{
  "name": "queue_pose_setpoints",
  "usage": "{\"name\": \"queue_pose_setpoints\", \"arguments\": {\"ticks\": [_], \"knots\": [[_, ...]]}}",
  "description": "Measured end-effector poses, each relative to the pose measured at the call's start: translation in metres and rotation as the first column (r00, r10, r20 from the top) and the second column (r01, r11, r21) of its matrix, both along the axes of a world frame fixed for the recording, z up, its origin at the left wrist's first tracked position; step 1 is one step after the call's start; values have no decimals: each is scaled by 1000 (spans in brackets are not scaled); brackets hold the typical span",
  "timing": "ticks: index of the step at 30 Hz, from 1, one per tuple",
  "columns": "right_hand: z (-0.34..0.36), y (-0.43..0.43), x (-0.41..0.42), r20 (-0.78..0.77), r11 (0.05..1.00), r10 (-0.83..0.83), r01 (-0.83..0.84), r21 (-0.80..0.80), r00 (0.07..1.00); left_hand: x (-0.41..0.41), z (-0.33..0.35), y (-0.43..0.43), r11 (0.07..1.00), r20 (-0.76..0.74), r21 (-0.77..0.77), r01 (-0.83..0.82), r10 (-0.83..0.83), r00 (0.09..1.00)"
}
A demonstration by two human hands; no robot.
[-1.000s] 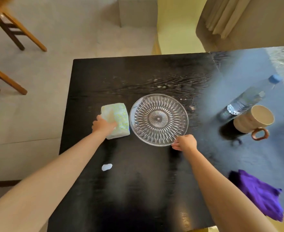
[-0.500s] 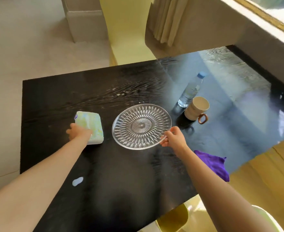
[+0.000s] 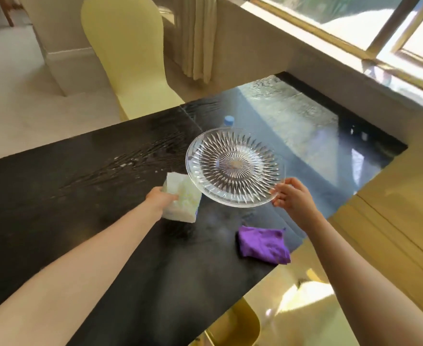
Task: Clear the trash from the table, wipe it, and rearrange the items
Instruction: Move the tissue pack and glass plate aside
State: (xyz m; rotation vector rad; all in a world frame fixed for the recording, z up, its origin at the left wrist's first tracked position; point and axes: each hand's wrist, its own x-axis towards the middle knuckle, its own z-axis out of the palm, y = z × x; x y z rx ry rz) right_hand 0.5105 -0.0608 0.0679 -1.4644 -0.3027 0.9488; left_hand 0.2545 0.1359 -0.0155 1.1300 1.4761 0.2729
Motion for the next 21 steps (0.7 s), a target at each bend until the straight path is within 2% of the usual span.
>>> {"name": "queue_pose_setpoints", "arguments": {"ticks": [5, 11, 16, 21], "knots": [[-11, -35, 52, 17, 990, -138, 138, -21, 990, 60, -3, -27, 990, 19, -108, 87, -85, 996], [-55, -67, 84, 48, 951, -293, 297, -88, 955, 129, -34, -56, 966, 22, -186, 180, -179, 984], [-92, -70, 93, 35, 900, -406, 406, -162, 913, 161, -43, -67, 965, 27, -192, 176, -174, 984], [-121, -61, 101, 5, 851, -486, 475, -222, 874, 182, -55, -63, 955, 106, -264, 138, -114, 988]]}}
